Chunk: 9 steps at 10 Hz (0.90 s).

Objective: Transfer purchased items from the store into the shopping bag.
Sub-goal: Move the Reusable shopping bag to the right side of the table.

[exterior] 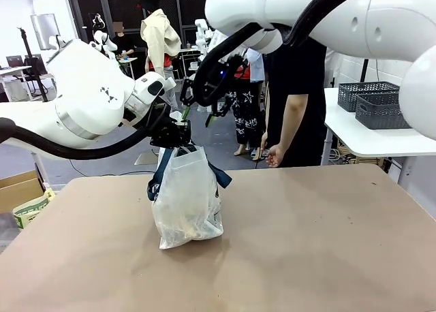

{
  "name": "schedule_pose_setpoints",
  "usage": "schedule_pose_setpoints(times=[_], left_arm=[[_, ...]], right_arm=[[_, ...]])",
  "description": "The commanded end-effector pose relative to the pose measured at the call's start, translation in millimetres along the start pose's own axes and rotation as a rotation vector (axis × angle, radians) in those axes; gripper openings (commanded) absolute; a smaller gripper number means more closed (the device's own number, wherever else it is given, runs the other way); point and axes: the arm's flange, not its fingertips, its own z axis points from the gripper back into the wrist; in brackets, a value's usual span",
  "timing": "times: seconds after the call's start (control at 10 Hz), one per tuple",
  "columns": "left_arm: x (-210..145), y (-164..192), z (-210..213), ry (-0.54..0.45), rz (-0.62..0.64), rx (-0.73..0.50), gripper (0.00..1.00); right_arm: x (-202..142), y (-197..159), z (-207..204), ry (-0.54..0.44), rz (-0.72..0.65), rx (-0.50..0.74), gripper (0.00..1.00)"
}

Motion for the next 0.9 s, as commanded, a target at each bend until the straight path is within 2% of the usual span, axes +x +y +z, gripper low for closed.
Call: schedule_pose_setpoints(times=[0.0,0.2,0.3,0.4,0.5,0.7,0.8], left_arm=[[1,1,2,-0.013,0.01,-0.002,0.0],[1,1,2,-0.013,0.01,-0.002,0.0],[1,1,2,-0.013,0.01,-0.002,0.0],[1,1,2,-0.013,0.01,-0.002,0.0],[1,1,2,-0.013,0.01,-0.002,0.0],[1,1,2,-0.013,0.01,-0.002,0.0],[1,1,2,-0.013,0.01,-0.002,0.0]], right_arm=[[-1,-6,24,0.047,0.046,-0.006,1.0],[-12,-14,45,0.108,0.201,-0.141,1.0],[-23,-20,55,0.116,0.344,-0.191,1.0],[-34,-29,66,0.113,0.456,-0.184,1.0],[-47,-40,73,0.084,0.613,-0.184,1.0],[-68,-62,87,0.001,0.836,-0.119,1.0],[-67,-72,92,-0.036,0.872,-0.045,1.0]])
